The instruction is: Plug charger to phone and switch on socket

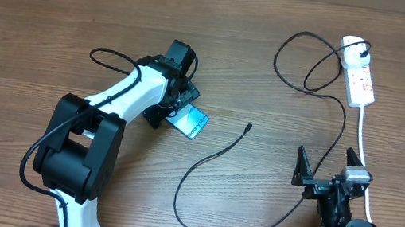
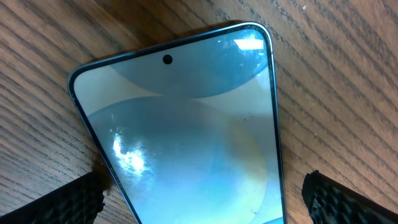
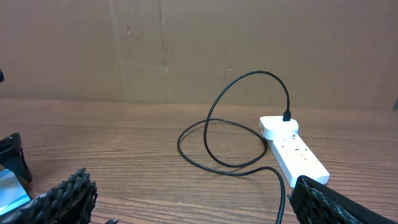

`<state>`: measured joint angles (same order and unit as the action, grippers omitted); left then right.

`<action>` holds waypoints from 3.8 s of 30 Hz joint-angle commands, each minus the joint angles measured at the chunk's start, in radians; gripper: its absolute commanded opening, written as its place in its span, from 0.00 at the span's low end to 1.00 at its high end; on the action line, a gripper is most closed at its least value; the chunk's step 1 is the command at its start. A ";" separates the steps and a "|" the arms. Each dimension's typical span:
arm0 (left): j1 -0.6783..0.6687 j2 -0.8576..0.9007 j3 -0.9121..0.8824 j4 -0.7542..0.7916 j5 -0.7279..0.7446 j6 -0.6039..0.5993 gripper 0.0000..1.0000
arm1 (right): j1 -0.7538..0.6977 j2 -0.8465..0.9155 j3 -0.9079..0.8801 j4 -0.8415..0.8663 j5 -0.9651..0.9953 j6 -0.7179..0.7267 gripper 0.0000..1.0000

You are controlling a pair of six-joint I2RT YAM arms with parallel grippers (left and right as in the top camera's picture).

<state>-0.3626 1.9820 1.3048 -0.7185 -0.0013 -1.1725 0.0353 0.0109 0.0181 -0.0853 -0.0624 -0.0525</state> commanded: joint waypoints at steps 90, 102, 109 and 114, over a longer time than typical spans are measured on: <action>-0.092 0.042 -0.019 -0.049 -0.061 -0.381 1.00 | 0.007 -0.008 -0.010 0.004 0.009 -0.002 1.00; -0.089 0.042 -0.019 -0.050 -0.031 -0.380 0.92 | 0.007 -0.008 -0.010 0.004 0.009 -0.002 1.00; -0.089 0.042 -0.019 -0.047 -0.035 -0.377 0.81 | 0.007 -0.008 -0.010 0.004 0.009 -0.002 1.00; -0.090 0.042 -0.019 -0.048 -0.040 -0.377 0.82 | 0.007 -0.008 -0.010 0.004 0.009 -0.002 1.00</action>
<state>-0.4454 1.9862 1.2995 -0.7700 -0.0528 -1.5364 0.0353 0.0109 0.0181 -0.0856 -0.0628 -0.0528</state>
